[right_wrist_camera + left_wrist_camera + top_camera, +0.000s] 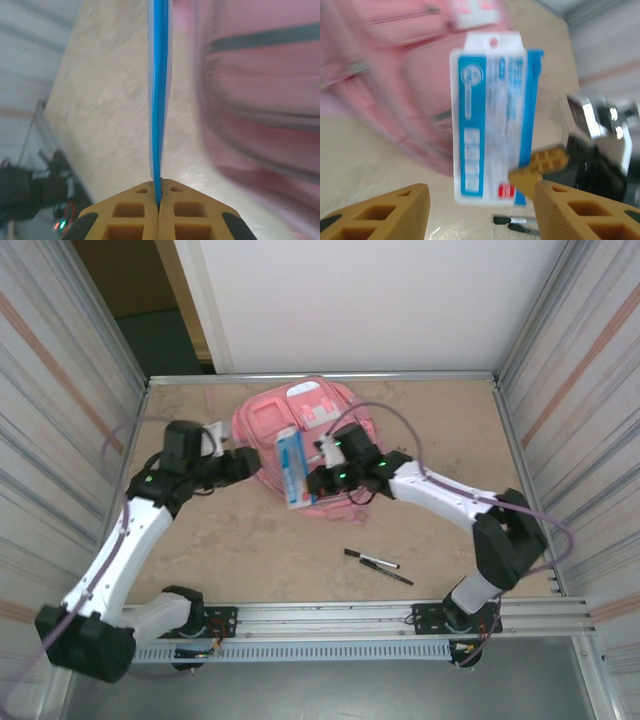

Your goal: Pack the student bag

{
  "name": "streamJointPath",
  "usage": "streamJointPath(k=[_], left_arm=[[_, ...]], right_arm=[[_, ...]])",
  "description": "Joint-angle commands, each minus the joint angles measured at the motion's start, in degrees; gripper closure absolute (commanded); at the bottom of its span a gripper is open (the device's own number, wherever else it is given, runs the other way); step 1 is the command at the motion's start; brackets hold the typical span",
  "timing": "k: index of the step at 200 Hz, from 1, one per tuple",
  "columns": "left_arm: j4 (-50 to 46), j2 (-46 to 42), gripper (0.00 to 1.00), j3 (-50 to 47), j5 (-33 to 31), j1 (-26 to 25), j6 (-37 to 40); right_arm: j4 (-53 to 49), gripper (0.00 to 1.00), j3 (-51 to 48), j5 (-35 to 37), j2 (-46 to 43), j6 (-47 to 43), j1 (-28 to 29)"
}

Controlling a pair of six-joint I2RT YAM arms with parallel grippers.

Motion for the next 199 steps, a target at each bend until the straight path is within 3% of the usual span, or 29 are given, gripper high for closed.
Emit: streamJointPath(k=[1, 29, 54, 67, 133, 144, 163, 199], left_arm=[[2.48, 6.49, 0.43, 6.88, -2.00, -9.02, 20.77], [1.27, 16.66, 0.44, 12.10, -11.07, -17.95, 36.80], [-1.80, 28.28, 0.41, 17.05, -30.21, -25.86, 50.22], [-3.99, 35.27, 0.41, 21.83, -36.83, -27.40, 51.14], [-5.81, 55.28, 0.37, 35.04, -46.74, -26.92, 49.52], [-7.53, 57.58, 0.50, 37.14, -48.55, -26.88, 48.25], [-8.82, 58.23, 0.99, 39.00, -49.44, -26.88, 47.46], [-6.71, 51.80, 1.00, 37.67, -45.73, -26.87, 49.54]], right_arm=[[-2.69, 1.00, -3.15, 5.60, -8.89, -1.50, -6.82], [-6.02, 1.00, -7.26, 7.91, -17.33, -2.35, -16.69], [-7.68, 1.00, -10.57, 9.64, -23.43, -2.45, -22.82], [-8.08, 1.00, -12.33, 9.11, -26.50, -2.41, -25.43], [-9.71, 1.00, -17.64, 8.80, -35.16, -2.30, -28.41], [-9.76, 1.00, -18.07, 8.77, -35.72, -1.84, -28.41], [-9.50, 1.00, -18.42, 7.17, -36.11, -1.13, -28.54], [-11.16, 1.00, -18.27, 4.69, -36.02, -2.07, -28.41]])
